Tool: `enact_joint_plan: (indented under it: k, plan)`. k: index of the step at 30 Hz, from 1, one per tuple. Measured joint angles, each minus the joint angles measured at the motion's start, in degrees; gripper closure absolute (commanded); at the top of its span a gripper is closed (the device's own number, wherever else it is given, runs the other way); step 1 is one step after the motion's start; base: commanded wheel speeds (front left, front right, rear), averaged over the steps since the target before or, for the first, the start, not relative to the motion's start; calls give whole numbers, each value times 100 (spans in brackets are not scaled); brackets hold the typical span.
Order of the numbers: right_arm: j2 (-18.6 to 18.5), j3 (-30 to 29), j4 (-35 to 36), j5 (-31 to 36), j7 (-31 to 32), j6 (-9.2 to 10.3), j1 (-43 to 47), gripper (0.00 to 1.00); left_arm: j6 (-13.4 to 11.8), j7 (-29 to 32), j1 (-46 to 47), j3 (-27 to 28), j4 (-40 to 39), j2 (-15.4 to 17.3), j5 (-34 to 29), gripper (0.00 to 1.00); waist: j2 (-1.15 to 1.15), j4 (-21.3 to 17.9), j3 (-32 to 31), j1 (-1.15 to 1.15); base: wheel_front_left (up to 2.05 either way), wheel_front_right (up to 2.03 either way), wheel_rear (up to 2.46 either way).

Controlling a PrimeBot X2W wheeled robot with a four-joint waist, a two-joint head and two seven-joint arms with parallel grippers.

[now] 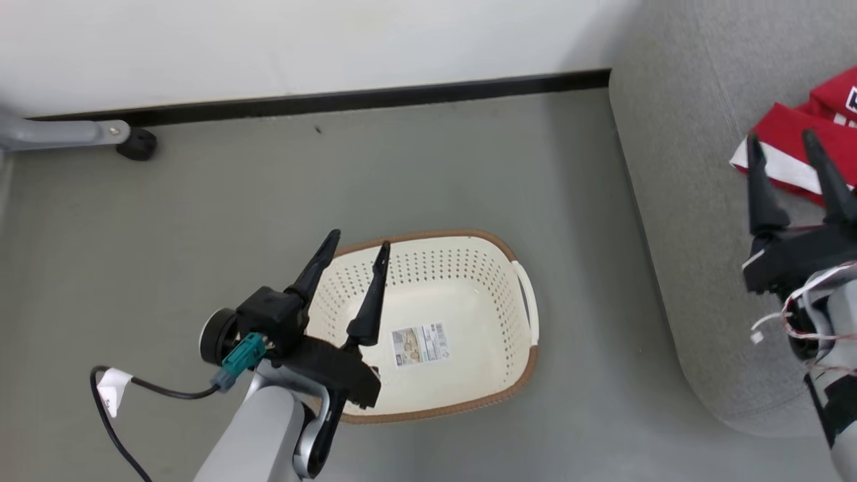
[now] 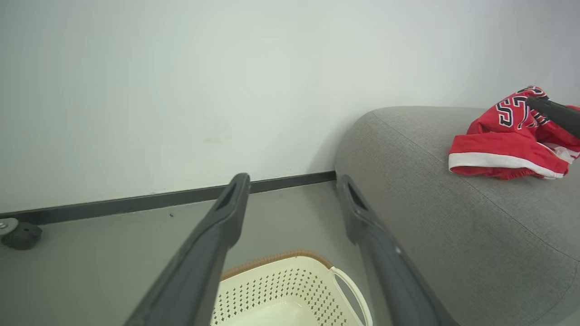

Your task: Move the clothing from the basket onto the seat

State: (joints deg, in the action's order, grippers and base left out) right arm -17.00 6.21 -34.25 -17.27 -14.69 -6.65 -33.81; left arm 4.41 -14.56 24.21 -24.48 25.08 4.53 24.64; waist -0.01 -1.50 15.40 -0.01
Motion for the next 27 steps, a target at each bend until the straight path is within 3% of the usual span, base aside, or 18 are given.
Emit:
enact_joint_plan:
  k: [16,27]
  plan:
    - [621,390,179,-1,0,-42,877,0,-520,0,-676,795,196,90,-71,0,0,479,-839,0,0,0,0]
    - [757,400,360,-1,0,-42,1287,0,-751,0,-1114,1233,132,171,-199,0,0,585,-1171,1,0,0,0]
